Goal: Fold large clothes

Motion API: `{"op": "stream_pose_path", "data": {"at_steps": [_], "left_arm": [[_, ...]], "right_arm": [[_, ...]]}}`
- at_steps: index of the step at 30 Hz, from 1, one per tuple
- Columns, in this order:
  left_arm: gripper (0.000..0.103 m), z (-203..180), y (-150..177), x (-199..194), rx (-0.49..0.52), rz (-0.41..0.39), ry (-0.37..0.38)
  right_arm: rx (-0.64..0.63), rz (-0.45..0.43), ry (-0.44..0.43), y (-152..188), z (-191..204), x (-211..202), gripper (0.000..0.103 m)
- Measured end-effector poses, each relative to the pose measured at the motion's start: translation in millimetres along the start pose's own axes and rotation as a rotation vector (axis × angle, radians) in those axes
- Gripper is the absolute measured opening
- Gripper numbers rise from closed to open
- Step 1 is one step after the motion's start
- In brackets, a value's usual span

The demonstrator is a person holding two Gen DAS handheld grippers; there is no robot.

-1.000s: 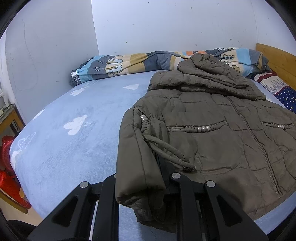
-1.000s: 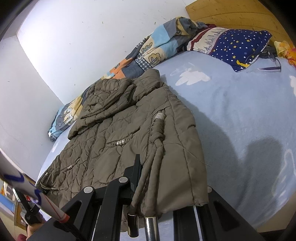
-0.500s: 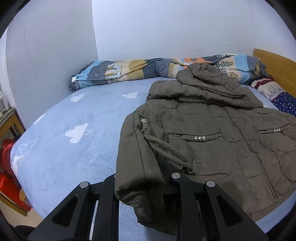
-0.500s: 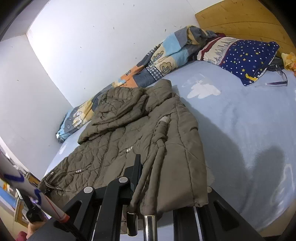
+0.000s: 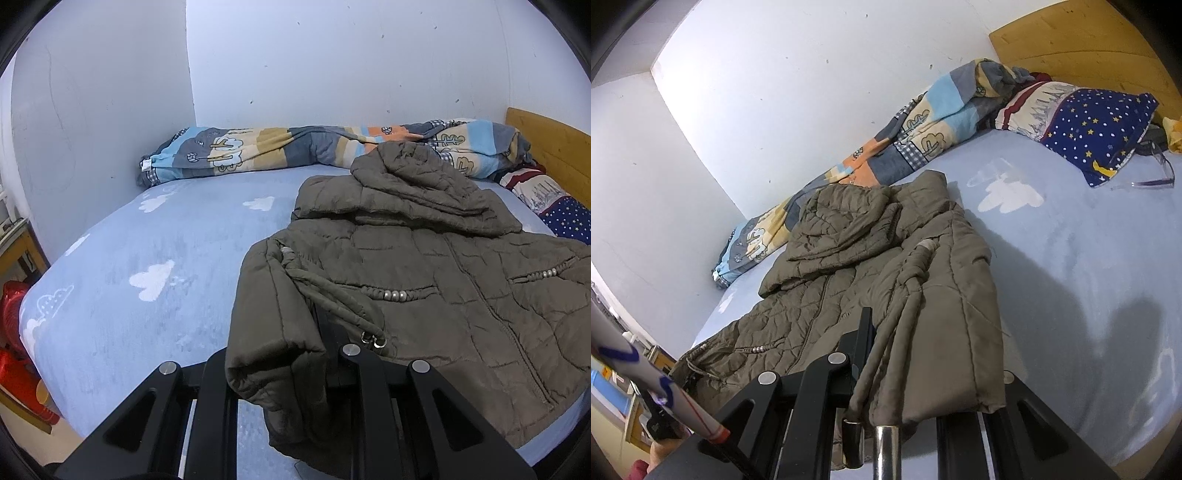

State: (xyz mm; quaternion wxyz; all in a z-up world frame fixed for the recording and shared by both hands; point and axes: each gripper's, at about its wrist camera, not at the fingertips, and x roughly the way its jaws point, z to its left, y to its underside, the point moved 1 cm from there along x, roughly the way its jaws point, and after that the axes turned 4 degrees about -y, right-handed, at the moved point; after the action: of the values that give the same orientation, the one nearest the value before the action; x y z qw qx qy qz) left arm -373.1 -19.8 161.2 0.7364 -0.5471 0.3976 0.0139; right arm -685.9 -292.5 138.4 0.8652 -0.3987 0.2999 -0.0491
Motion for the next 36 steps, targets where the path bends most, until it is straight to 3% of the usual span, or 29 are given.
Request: {"op": "stream_pose_path", "data": {"at_steps": [24, 36], "left_arm": [[0.018, 7.7, -46.1, -3.3, -0.022, -0.027, 0.013], [0.018, 7.4, -90.9, 8.3, -0.035, -0.062, 0.019]], "right_arm": [[-0.002, -0.03, -0.05, -48.4, 19.9, 1.1, 0.012], [-0.001, -0.066, -0.069, -87.4, 33.5, 11.9, 0.012]]}}
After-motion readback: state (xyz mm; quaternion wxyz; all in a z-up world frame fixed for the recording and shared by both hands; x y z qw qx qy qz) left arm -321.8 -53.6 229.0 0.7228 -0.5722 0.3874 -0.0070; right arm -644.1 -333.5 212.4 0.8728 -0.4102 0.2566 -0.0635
